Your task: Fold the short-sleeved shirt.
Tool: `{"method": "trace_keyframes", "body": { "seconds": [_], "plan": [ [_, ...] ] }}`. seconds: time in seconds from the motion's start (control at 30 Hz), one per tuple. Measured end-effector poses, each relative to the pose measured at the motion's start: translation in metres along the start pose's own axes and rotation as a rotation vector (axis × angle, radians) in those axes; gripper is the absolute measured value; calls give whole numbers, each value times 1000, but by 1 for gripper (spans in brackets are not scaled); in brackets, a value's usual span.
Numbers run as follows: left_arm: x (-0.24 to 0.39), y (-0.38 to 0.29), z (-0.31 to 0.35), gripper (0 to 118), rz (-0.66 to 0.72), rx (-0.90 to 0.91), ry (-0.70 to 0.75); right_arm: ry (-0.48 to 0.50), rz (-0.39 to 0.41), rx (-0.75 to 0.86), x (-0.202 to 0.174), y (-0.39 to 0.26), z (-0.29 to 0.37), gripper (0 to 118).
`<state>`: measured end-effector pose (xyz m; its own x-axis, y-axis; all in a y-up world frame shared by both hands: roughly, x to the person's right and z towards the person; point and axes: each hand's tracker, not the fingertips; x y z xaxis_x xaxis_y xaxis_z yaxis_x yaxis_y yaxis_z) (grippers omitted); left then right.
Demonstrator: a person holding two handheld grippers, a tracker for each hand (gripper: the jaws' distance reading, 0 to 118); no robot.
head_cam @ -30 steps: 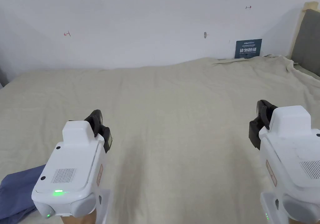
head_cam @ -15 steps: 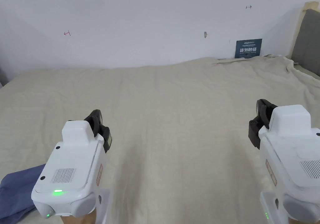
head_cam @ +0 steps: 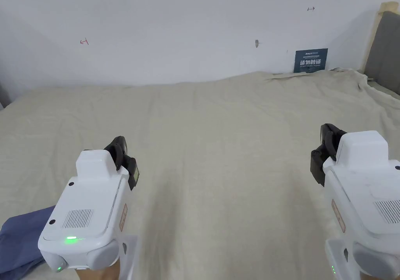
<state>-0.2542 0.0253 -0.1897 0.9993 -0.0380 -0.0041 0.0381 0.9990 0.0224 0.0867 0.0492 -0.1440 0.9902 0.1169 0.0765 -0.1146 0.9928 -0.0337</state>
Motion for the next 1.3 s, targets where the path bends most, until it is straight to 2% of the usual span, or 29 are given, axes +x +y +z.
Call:
{"method": "trace_keyframes", "body": {
  "seconds": [0.83,0.9,1.0,1.03,1.07,1.1,1.13,1.3],
  "plan": [
    [0,-2,0,1,-6,-4,-1,1,-2,-5,1,0,1,3],
    [-1,-2,0,13,1,-4,-7,2,-7,-7,2,1,2,15],
    [-3,-2,-2,70,20,-11,-6,11,-20,-20,2,3,2,76],
    [-4,-2,-3,91,26,-16,-3,10,-22,-26,3,3,1,103],
    [-4,-2,-4,105,29,-20,0,19,-27,-35,2,4,1,114],
    [-4,-2,-5,116,28,-22,0,11,-28,-35,2,4,1,118],
    [-4,-3,-5,118,26,-27,0,6,-31,-30,1,3,1,118],
    [-3,-4,-3,118,27,-20,-7,13,-41,-23,1,4,3,118]
  ]
}}
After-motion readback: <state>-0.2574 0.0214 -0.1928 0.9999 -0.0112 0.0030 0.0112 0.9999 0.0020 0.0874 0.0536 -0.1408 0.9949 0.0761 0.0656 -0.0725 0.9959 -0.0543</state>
